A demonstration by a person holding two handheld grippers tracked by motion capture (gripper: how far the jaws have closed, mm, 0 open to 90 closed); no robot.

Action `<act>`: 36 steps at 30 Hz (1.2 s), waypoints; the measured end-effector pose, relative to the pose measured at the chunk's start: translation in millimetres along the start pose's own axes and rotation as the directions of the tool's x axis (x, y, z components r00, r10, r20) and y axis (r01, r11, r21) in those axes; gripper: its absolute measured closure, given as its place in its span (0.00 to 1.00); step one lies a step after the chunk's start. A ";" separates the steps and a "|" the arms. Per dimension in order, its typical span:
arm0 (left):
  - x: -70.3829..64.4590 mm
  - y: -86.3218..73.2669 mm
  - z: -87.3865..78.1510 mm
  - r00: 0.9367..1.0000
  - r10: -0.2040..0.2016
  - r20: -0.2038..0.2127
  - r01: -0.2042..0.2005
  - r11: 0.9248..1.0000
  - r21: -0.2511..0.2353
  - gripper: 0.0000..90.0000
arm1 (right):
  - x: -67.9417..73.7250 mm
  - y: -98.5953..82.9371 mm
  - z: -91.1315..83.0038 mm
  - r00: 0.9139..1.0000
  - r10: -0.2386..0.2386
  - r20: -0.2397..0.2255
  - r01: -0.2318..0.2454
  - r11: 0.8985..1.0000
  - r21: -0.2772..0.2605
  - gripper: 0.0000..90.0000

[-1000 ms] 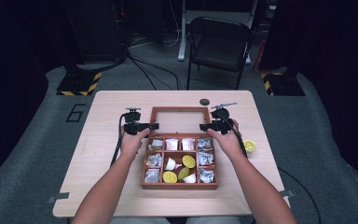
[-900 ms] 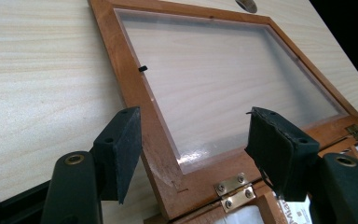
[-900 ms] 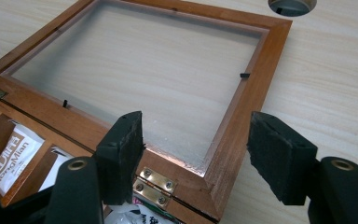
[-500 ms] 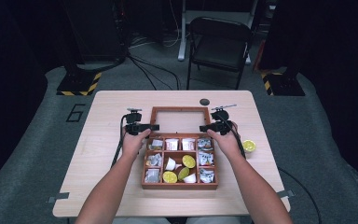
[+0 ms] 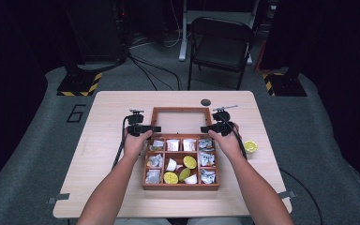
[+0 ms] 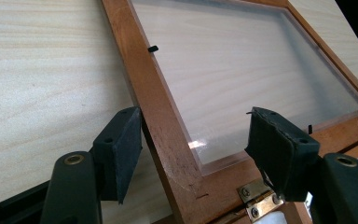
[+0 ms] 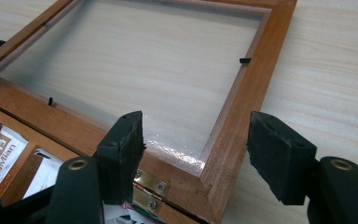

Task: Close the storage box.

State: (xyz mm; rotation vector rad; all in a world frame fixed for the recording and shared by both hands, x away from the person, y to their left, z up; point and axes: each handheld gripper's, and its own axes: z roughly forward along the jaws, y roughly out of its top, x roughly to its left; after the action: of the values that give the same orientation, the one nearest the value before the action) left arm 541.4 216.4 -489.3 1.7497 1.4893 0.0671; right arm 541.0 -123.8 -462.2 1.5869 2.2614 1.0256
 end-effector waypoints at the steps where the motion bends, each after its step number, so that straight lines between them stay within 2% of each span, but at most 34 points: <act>1: 1.0 -0.1 0.6 1.000 0.008 0.001 -0.008 1.000 0.004 0.39 | -0.8 -0.3 0.9 1.000 0.001 0.001 -0.001 1.000 0.006 0.40; 9: 0.8 -1.2 4.2 1.000 0.003 -0.009 -0.003 1.000 0.018 0.38 | 0.3 -0.3 4.8 1.000 0.008 -0.007 -0.008 1.000 0.004 0.40; 10: 1.8 -1.2 4.4 1.000 0.016 -0.008 -0.015 1.000 0.022 0.38 | 0.3 -0.2 5.1 1.000 0.010 -0.010 -0.009 1.000 0.004 0.40; 13: 2.4 -1.2 4.8 1.000 0.016 -0.006 -0.016 1.000 0.021 0.38 | 0.2 -0.1 5.2 1.000 0.013 -0.013 -0.013 1.000 0.006 0.40; 21: 2.5 -2.0 6.9 1.000 -0.004 0.006 0.004 1.000 0.019 0.35 | -2.9 -0.8 5.7 1.000 0.026 0.003 -0.026 1.000 0.009 0.39; 28: 1.2 -2.8 9.2 1.000 0.001 0.014 -0.001 1.000 0.020 0.32 | -5.2 -2.2 8.9 1.000 0.019 0.005 -0.019 1.000 0.025 0.38; 36: 1.7 -3.2 10.0 1.000 0.000 0.022 0.000 1.000 0.022 0.31 | -7.4 -3.4 15.1 0.999 0.036 0.006 -0.036 0.999 0.033 0.36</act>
State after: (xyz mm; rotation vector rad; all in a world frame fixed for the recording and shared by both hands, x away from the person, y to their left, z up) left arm 544.6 212.3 -498.6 1.7630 1.4796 0.0315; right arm 549.3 -124.6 -477.2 1.6478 2.2661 0.9963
